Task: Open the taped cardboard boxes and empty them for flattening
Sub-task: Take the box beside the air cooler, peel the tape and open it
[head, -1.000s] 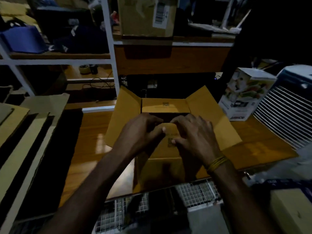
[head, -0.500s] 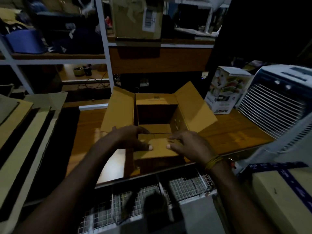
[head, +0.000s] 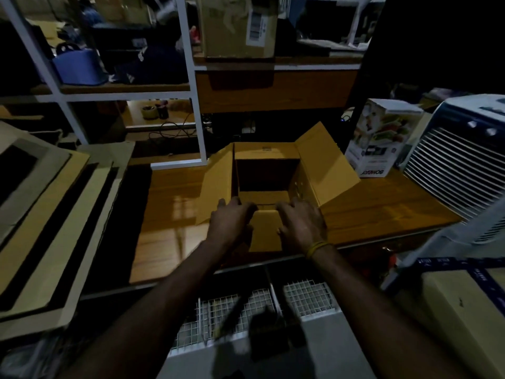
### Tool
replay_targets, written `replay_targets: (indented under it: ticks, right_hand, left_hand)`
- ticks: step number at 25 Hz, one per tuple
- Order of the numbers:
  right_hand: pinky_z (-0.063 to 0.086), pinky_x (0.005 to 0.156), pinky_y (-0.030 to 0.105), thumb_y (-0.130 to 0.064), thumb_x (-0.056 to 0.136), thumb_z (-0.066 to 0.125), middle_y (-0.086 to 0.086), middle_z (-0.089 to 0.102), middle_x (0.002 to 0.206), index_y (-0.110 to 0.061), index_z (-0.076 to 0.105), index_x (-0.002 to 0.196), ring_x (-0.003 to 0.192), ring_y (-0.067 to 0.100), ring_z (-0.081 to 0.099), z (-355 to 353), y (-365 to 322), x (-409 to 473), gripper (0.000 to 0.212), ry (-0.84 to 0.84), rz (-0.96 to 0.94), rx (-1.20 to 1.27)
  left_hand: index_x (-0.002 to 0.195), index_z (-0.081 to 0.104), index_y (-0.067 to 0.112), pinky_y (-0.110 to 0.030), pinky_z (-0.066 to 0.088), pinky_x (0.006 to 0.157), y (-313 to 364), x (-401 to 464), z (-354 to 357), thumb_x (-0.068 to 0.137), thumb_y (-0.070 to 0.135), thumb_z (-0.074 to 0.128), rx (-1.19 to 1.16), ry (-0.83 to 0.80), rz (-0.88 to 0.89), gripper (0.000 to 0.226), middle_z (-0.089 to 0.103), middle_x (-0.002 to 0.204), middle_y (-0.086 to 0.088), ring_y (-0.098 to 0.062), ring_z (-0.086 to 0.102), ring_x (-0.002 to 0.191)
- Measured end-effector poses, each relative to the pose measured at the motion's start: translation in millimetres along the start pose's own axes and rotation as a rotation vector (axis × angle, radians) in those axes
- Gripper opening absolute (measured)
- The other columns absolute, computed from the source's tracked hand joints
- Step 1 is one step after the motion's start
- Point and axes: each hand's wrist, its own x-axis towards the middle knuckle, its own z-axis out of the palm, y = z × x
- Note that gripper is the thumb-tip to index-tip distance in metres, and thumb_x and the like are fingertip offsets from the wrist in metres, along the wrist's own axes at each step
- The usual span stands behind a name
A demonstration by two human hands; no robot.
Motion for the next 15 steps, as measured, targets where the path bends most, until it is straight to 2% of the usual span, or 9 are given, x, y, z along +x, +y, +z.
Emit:
replay_targets:
  ticks: [3,6,9,12,14,15]
  right_hand:
    - [0.043,0.083,0.04,-0.028,0.082,0.076,0.006,0.057,0.116,-0.027,0.058,0.117,0.106,0.031,0.057,6.9,0.5,1.3,0.04,0.081,0.0,0.027]
    - [0.044,0.073,0.034,-0.027,0.077,0.079,0.001,0.061,0.109,-0.026,0.063,0.107,0.098,0.027,0.061,10.4,1.9,3.4,0.034,0.1,-0.008,0.039]
    - [0.046,0.076,0.035,-0.029,0.075,0.08,0.0,0.064,0.111,-0.027,0.065,0.107,0.101,0.027,0.062,9.2,4.9,6.0,0.035,0.058,-0.007,0.103]
    - [0.044,0.088,0.039,-0.06,0.078,0.068,-0.005,0.062,0.12,-0.032,0.062,0.116,0.11,0.022,0.058,7.8,8.1,14.2,0.048,-0.076,-0.001,0.172]
    - [0.046,0.088,0.038,-0.079,0.076,0.047,-0.009,0.061,0.121,-0.035,0.062,0.118,0.105,0.016,0.059,6.6,9.6,23.7,0.062,-0.117,0.049,0.271]
    - [0.049,0.086,0.037,-0.082,0.077,0.037,-0.009,0.062,0.121,-0.035,0.063,0.118,0.102,0.015,0.06,6.4,10.0,31.7,0.067,-0.097,0.081,0.357]
  left_hand:
    - [0.128,0.059,0.033,-0.041,0.055,0.078,-5.7,-2.7,12.5,0.085,0.029,0.072,-0.049,0.124,0.032,0.045,0.057,0.126,-0.006,-0.031,0.052,0.115]
    - [0.126,0.064,0.031,-0.04,0.055,0.075,-7.6,-1.7,15.7,0.084,0.029,0.072,-0.073,0.137,0.02,0.042,0.059,0.123,-0.004,-0.029,0.054,0.113]
    - [0.126,0.063,0.032,-0.039,0.056,0.075,-7.2,-4.4,15.7,0.085,0.028,0.072,-0.072,0.134,0.001,0.042,0.058,0.125,-0.003,-0.03,0.051,0.119]
    - [0.131,0.056,0.037,-0.037,0.052,0.079,-8.3,-1.5,8.0,0.087,0.039,0.068,-0.036,0.071,0.012,0.045,0.052,0.128,-0.001,-0.028,0.043,0.127]
    - [0.129,0.056,0.041,-0.034,0.049,0.078,-12.9,4.3,-2.3,0.082,0.056,0.068,-0.117,0.052,0.001,0.051,0.052,0.125,0.004,-0.021,0.047,0.121]
    - [0.128,0.056,0.043,-0.033,0.049,0.077,-16.2,9.3,-7.6,0.079,0.063,0.067,-0.167,0.049,-0.004,0.053,0.052,0.125,0.007,-0.019,0.049,0.119]
